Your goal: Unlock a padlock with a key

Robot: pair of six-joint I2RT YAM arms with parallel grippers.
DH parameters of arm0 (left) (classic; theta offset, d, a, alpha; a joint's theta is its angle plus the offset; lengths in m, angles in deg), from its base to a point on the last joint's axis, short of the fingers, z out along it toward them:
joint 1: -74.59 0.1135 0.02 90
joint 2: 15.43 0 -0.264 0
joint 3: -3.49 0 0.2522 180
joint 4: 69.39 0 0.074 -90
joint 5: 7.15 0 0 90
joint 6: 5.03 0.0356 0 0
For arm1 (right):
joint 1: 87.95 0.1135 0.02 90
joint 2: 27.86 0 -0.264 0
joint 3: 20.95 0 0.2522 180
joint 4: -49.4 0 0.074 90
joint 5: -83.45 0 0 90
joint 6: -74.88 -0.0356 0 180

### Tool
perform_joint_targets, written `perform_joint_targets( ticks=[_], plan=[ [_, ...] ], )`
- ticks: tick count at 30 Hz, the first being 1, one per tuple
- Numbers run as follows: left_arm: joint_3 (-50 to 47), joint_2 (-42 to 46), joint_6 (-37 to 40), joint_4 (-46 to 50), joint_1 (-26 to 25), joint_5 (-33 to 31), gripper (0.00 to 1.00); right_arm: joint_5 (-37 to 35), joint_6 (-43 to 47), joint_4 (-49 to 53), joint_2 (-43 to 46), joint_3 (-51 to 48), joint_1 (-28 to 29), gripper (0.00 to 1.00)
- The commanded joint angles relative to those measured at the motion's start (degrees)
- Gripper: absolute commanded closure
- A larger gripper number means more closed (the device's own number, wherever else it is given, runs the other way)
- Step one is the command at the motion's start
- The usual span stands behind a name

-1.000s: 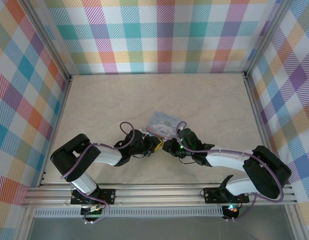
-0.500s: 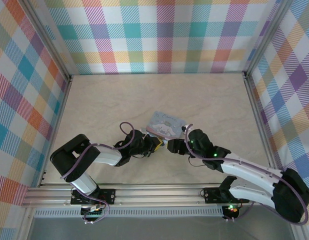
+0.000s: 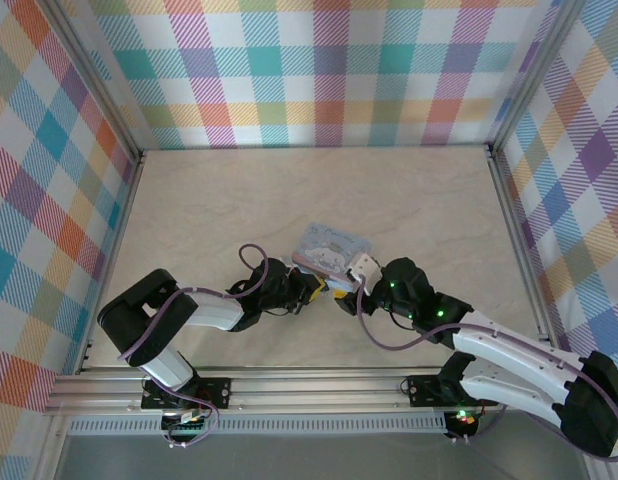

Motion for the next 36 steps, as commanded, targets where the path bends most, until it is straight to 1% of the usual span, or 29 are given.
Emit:
perform_joint_targets(
  ticks=[1,5,7,11,14,17,19,24,26,36],
  plan=[
    [1.34,0.91,-1.29,3.03,-0.91,1.01,1.0,-2.57,15.93,-4.74,-0.64,-2.23,1.96,0.29],
    [1.43,1.08,-1.49,3.08,-0.92,0.92,1.0,-6.42,23.98,-7.92,-3.46,-4.09,5.38,0.29],
    [1.52,1.26,-1.45,3.28,-0.88,0.92,1.0,-8.76,26.23,-8.98,-5.65,-4.32,7.12,0.28],
    [1.69,1.43,-1.46,3.51,-0.87,1.19,1.0,-12.34,27.79,-12.34,-10.86,-4.34,9.41,0.28],
    [1.69,1.54,-1.49,3.54,-0.87,1.27,1.0,-13.92,27.27,-14.54,-15.06,-3.58,10.46,0.29],
    [1.69,1.7,-1.49,3.71,-0.89,1.36,1.0,-15.28,25.79,-15.4,-19.04,-1.97,10.73,0.4],
    [1.56,1.79,-1.42,3.75,-0.86,1.33,1.0,-15.69,25.05,-15.69,-21.02,-1.18,10.87,0.45],
    [1.52,1.88,-1.42,3.75,-0.87,1.45,1.0,-17.58,23.8,-19.25,-23.65,-1.05,10.83,0.57],
    [1.52,1.81,-1.4,3.82,-0.87,1.45,1.0,-18.47,23.48,-19.28,-24.53,-0.7,10.86,0.64],
    [1.53,1.72,-1.32,3.84,-0.92,1.69,1.0,-18.94,22.22,-20.82,-26.8,-0.18,10.88,0.82]
  ],
)
